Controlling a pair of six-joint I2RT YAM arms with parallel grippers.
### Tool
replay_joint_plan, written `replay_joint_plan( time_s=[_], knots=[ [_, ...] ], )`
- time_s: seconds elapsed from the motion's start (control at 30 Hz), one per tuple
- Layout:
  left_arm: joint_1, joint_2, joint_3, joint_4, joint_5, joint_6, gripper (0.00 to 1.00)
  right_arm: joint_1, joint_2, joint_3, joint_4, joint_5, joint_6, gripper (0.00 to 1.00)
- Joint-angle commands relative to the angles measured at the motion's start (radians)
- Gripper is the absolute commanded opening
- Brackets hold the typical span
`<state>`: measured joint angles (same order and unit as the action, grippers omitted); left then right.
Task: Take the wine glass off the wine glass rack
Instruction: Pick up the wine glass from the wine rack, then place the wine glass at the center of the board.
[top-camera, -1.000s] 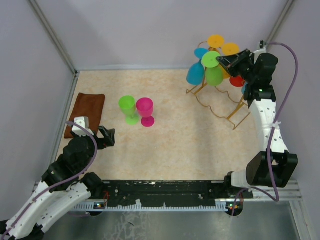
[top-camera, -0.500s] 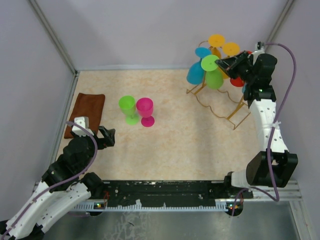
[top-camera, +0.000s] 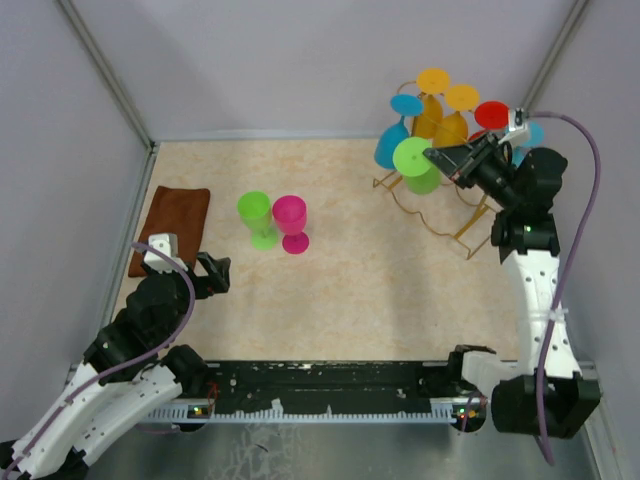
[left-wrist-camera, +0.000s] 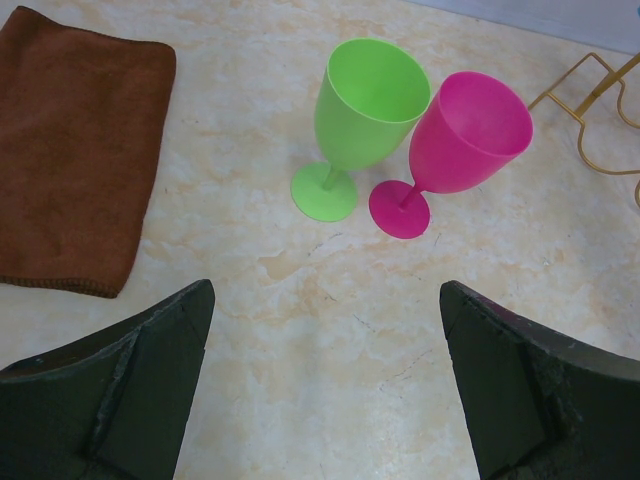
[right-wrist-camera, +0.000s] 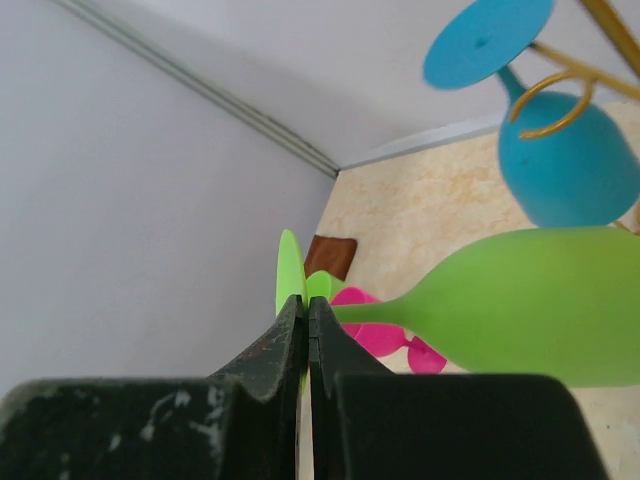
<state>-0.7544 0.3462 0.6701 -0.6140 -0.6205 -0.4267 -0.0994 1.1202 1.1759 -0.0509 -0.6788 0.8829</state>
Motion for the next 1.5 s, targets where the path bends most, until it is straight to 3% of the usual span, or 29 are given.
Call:
replay_joint_plan(
  time_s=[0.0,0.33,0.47,0.63,0.73,0.87,1.0,1.1,1.17,1.33,1.47],
  knots=[
    [0.003,0.004,-0.006,-0.001,-0.009,-0.004,0.99,0.009,-0.154,-0.112,0.177,-0.157,-0.005,0.00],
    [0.003,0.005,-0.007,0.022,0.013,0.014,0.99,0.199,-0.503,-0.499,0.316,-0.179,-0.036,0.00],
    [0.003,-0.005,-0.010,0.088,0.105,0.070,0.99,0.232,-0.606,-0.691,0.498,-0.204,-0.007,0.00],
    [0.003,-0.010,0.052,0.189,0.386,0.003,0.99,0.235,-0.626,-0.691,0.365,-0.288,-0.139,0.00],
    [0.003,-0.002,0.026,0.339,0.575,-0.054,0.99,0.255,-0.623,-0.723,0.440,-0.323,-0.121,0.00],
    [0.003,0.047,-0.018,0.520,0.775,-0.157,0.97,0.385,-0.616,-0.763,0.555,-0.321,-0.117,0.00],
    [0.003,0.145,-0.049,0.666,0.941,-0.224,0.93,0.555,-0.609,-0.741,0.423,-0.207,-0.299,0.00],
    [0.001,0.215,-0.051,0.715,1.019,-0.257,0.88,0.612,-0.583,-0.726,0.351,-0.119,-0.374,0.00],
    [-0.011,0.239,-0.075,0.761,1.049,-0.273,0.85,0.615,-0.552,-0.734,0.380,-0.113,-0.338,0.00],
    [-0.071,0.257,-0.128,0.827,1.031,-0.289,0.81,0.634,-0.465,-0.742,0.468,-0.122,-0.260,0.00],
    [-0.091,0.299,-0.102,0.784,1.023,-0.252,0.80,0.665,-0.421,-0.704,0.456,-0.110,-0.272,0.00]
  ],
)
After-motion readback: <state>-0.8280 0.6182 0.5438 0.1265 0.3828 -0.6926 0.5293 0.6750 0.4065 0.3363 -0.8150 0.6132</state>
